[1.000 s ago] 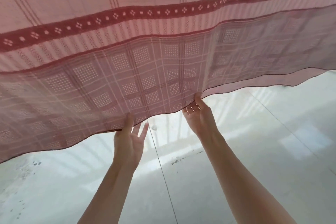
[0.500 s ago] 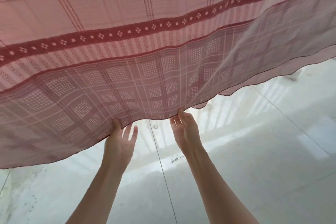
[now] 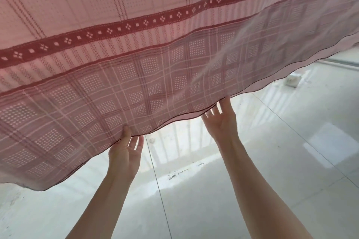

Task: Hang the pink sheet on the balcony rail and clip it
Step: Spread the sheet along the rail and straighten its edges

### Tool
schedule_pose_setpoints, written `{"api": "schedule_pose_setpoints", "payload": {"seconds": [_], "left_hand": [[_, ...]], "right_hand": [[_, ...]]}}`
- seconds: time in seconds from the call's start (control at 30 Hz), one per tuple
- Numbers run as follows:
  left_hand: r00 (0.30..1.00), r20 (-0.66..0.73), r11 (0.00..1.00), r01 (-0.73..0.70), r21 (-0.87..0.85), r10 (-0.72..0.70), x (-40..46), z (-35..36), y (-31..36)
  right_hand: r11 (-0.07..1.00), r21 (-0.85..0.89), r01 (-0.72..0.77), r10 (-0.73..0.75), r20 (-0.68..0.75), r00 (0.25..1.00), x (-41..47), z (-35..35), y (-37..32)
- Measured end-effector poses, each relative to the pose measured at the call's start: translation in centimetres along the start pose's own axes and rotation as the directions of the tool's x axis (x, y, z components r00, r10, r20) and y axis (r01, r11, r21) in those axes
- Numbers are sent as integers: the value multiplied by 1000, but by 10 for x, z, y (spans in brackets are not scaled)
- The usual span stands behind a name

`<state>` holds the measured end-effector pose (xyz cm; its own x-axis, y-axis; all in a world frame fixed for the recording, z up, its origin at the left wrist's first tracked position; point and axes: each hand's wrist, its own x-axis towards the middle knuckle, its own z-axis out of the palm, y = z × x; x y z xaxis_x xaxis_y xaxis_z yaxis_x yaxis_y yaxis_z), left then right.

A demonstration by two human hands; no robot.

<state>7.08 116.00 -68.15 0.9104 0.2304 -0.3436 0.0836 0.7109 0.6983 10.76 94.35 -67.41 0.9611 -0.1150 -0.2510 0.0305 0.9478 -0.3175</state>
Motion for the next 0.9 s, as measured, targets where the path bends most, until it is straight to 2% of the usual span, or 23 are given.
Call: {"api": "schedule_pose_setpoints", "payload": {"seconds": [0.27, 0.47, 0.6, 0.9], "left_hand": [[999, -20, 999, -29, 35, 29, 4, 0, -2], [999, -11, 997, -33, 70, 34, 2, 7, -11], [997, -61, 995, -45, 93, 51, 9, 8, -11], [994, -89, 988, -53, 145, 66, 10, 16, -7]], "right_hand": [[990, -135, 28, -45, -125, 991, 33, -7, -51], [997, 2, 78, -78, -94, 992, 42, -28, -53], [986, 105, 129, -124, -48, 991, 46, -36, -52], [974, 132, 185, -174, -87, 981, 47, -32, -63]]}}
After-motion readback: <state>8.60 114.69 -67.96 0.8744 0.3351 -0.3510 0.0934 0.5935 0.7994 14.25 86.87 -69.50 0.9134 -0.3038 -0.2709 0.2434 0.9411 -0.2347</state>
